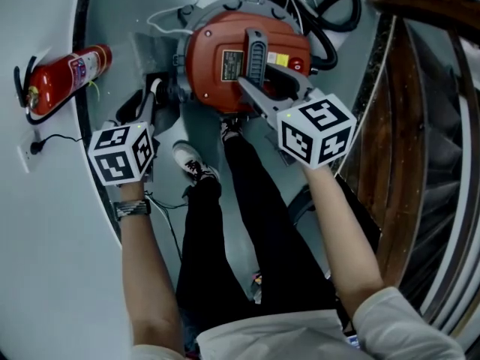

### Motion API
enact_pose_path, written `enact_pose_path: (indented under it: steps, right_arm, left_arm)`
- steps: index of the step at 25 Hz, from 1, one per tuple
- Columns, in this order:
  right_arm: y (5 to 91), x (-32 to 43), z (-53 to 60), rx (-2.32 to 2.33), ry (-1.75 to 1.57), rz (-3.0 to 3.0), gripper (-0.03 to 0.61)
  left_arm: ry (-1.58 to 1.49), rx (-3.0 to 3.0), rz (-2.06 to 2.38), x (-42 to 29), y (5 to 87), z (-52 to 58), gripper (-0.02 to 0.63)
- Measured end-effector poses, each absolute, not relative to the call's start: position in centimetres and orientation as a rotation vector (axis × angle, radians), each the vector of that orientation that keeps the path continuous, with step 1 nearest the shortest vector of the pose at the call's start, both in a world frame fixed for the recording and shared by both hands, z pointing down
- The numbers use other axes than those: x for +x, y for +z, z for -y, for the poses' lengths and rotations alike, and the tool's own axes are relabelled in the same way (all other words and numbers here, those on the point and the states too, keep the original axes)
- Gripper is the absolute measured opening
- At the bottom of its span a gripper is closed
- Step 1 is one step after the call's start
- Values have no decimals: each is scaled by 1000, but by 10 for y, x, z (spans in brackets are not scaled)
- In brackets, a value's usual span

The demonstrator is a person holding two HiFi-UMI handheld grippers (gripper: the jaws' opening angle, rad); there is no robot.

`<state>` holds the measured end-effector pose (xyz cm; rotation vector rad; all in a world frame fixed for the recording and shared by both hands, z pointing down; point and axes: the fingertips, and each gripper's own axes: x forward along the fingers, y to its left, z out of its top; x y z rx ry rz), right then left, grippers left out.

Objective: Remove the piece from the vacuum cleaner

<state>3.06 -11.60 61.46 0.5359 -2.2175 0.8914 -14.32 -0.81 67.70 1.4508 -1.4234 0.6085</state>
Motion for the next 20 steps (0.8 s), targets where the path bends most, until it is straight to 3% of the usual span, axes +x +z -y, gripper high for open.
enact_pose_path:
  steps: [2,8,16,20]
  right_arm:
    - [615,31,116,537,895,2217,192]
    - [614,30,116,529,899,2218,192]
    - [615,29,116,532,903,2221,193]
    - [614,30,116,541,906,2222,192]
  left_arm:
    - [609,1453,1414,-146,677,8,113]
    - [604,1470,1408,-143,676,23,123]
    - [606,1408,1421,-147,687,28,119]
    - [575,1411,1410,-144,687,30,76]
